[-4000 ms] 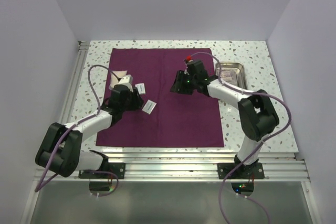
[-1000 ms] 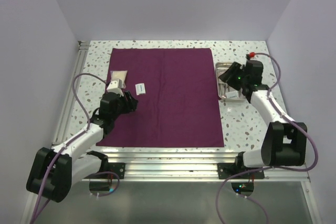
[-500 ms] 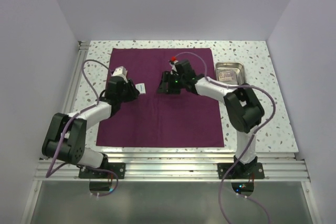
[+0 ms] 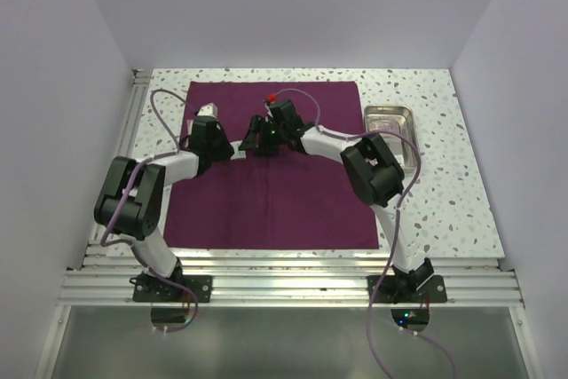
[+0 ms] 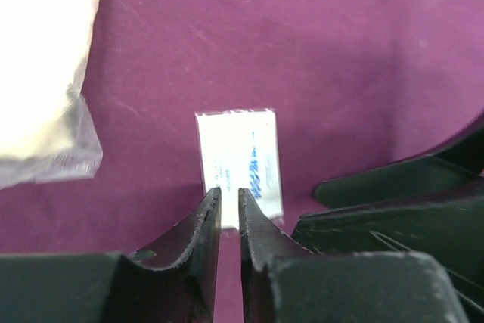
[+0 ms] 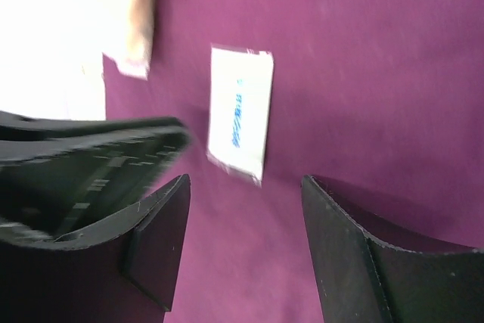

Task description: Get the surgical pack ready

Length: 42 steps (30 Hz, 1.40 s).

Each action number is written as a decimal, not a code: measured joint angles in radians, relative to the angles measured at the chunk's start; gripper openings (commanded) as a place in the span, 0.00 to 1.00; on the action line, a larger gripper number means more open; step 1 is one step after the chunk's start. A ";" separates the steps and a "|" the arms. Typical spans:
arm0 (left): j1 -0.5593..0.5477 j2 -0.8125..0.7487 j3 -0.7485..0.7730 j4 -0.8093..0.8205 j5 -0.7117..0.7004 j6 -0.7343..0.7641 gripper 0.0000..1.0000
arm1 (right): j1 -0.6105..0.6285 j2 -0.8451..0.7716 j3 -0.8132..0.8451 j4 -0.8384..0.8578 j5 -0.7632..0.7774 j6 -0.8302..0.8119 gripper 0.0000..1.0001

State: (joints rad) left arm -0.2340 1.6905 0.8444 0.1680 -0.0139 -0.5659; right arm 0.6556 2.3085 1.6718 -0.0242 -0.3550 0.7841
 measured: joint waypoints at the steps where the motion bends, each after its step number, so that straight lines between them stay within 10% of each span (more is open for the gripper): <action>1: 0.001 0.025 0.014 0.000 -0.002 0.000 0.15 | 0.001 0.013 0.018 0.004 0.002 0.010 0.64; 15: 0.005 0.142 0.092 -0.005 -0.011 -0.003 0.09 | 0.018 0.102 0.138 0.000 0.054 0.115 0.51; 29: 0.024 0.143 0.073 0.037 0.043 -0.026 0.06 | 0.009 0.104 0.046 0.124 0.084 0.211 0.00; 42: 0.016 -0.148 -0.159 0.109 0.051 -0.051 0.40 | -0.006 -0.060 -0.151 0.177 0.104 0.230 0.00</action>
State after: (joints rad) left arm -0.2176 1.5421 0.6853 0.2768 0.0372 -0.6174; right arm 0.6495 2.2490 1.5208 0.1532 -0.2512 1.0145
